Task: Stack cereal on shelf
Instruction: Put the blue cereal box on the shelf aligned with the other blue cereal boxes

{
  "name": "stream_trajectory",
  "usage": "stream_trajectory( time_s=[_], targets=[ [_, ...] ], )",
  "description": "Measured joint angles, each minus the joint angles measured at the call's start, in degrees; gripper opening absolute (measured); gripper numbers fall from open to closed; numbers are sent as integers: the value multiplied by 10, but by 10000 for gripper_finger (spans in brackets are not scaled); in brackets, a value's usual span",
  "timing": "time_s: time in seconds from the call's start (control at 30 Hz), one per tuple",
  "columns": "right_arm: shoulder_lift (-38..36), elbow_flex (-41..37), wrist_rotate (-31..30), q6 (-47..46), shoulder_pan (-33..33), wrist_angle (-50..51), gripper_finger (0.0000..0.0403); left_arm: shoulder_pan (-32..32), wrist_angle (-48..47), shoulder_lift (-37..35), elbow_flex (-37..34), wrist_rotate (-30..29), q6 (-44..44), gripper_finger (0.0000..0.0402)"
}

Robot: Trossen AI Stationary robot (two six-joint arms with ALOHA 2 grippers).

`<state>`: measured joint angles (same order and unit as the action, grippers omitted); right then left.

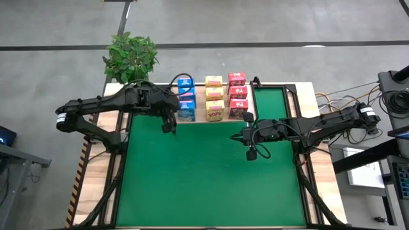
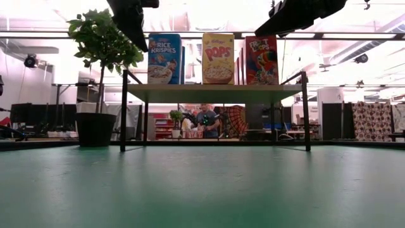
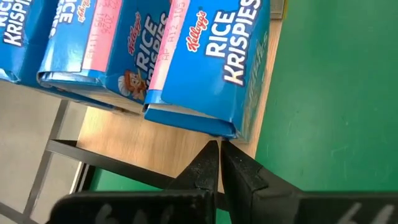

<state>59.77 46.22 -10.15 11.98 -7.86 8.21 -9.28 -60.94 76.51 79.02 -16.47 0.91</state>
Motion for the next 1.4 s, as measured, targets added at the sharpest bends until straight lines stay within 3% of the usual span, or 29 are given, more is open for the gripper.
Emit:
stream_trajectory(
  time_s=[1.4],
  targets=[
    [0,0,0,0,0,0,9,12,15,-14,-1,-12,-2,0]
  ],
)
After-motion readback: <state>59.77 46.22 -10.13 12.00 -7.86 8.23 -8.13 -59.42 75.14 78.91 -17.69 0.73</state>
